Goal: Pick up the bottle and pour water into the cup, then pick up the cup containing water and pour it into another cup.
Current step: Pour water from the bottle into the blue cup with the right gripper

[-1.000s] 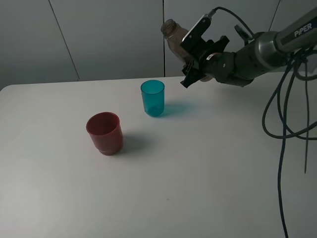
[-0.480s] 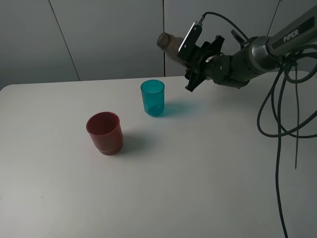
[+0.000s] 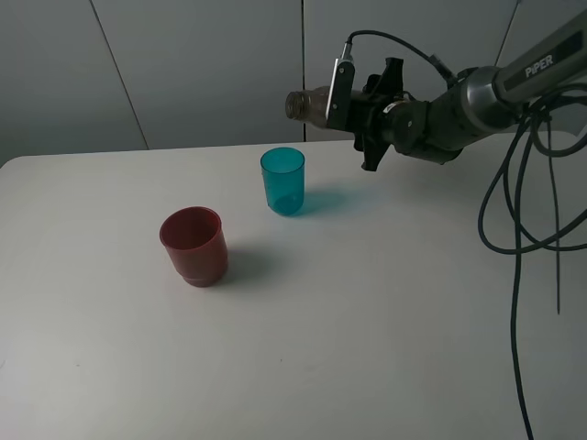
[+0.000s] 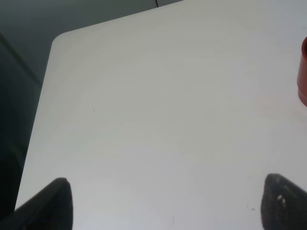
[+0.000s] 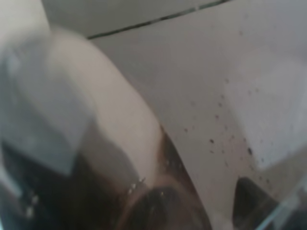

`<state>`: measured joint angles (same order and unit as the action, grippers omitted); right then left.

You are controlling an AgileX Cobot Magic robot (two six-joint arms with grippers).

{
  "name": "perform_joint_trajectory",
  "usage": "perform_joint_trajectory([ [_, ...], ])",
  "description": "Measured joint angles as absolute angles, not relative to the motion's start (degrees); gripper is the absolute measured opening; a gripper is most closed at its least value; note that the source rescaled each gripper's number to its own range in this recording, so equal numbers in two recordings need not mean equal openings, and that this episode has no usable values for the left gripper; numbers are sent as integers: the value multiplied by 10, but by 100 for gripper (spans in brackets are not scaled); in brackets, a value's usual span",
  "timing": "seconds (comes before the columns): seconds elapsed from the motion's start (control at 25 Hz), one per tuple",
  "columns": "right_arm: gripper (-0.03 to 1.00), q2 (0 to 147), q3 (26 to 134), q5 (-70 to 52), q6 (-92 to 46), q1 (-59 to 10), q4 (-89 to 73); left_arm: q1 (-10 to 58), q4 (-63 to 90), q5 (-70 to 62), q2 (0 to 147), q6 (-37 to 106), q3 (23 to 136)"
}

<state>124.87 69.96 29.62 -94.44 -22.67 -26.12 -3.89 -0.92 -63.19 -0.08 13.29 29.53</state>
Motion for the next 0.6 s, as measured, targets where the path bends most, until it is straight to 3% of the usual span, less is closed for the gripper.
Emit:
perform_joint_trajectory([
  [0.6, 0, 1249, 700, 320, -1030, -227, -243, -39, -9, -632, -1, 134, 295],
])
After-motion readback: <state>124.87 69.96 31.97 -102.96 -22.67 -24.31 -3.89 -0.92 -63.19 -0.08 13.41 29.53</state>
